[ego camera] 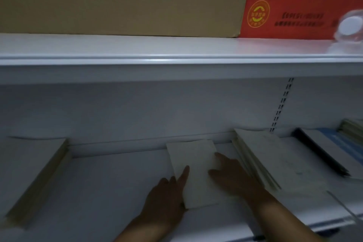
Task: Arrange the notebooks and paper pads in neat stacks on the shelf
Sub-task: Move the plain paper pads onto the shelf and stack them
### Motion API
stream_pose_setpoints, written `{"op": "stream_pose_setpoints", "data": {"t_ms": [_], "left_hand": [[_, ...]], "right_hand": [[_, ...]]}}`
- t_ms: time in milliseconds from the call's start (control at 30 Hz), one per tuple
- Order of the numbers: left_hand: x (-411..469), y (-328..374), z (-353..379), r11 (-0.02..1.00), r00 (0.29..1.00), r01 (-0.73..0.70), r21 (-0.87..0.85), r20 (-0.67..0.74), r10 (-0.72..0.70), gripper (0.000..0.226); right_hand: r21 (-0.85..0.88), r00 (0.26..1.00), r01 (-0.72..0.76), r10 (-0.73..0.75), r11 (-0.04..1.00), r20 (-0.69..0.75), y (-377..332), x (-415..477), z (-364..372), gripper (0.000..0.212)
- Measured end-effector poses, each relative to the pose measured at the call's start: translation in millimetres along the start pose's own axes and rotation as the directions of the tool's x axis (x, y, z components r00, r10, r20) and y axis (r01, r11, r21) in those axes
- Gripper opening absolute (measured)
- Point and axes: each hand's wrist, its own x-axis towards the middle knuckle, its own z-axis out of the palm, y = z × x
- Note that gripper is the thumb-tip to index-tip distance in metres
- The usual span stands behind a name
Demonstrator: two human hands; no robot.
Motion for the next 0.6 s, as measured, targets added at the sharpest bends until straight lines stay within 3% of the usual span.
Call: {"op": "stream_pose_setpoints", "data": {"t_ms": [67,100,167,200,267,333,400,433,500,600], "left_hand": [[-6,-6,-7,0.998,1.0,0.023,-0.051,0.019,-0.022,0.086],[-12,-14,-10,0.994,0.999,0.045,-0.101,0.014,-0.044,0.085],[-28,-37,-19,0.975,0.993,0.055,-0.214,-0.088,-0.075,0.078],[-39,-53,-25,0.967,0.98,0.048,-0.252,-0.175,-0.094,0.071],[-65,-92,-40,0.946,0.923,0.06,-0.319,-0.343,-0.174,0.062],[-91,-132,-57,0.929,0.837,0.082,-0.361,-0.481,-0.26,0.052],[-117,-170,-70,0.92,0.755,0.135,-0.369,-0.562,-0.337,0.036],[-129,-186,-73,0.913,0.724,0.157,-0.378,-0.585,-0.366,0.032],[-150,-210,-76,0.91,0.671,0.212,-0.357,-0.623,-0.401,0.026],[-179,-238,-80,0.883,0.518,0.262,-0.39,-0.715,-0.47,0.031]], "right_hand": [[-0.14,0.987,0.027,-0.048,0.99,-0.154,-14,-4,9,0.064],[-0.119,0.952,0.098,-0.128,0.988,-0.278,-26,-8,15,0.059],[0.069,0.868,0.31,-0.252,0.948,-0.429,-62,-20,29,0.037],[0.172,0.863,0.385,-0.287,0.907,-0.417,-85,-26,38,0.027],[0.286,0.906,0.415,-0.363,0.864,-0.217,-133,-36,64,0.019],[0.399,0.904,0.403,-0.426,0.824,-0.034,-180,-42,101,0.017],[0.557,0.905,0.263,-0.402,0.788,0.141,-231,-53,136,0.015],[0.584,0.903,0.173,-0.364,0.793,0.227,-256,-59,152,0.025],[0.507,0.88,0.123,-0.33,0.853,0.342,-295,-70,177,0.048],[0.328,0.85,0.274,-0.387,0.904,0.358,-320,-71,191,0.055]]}}
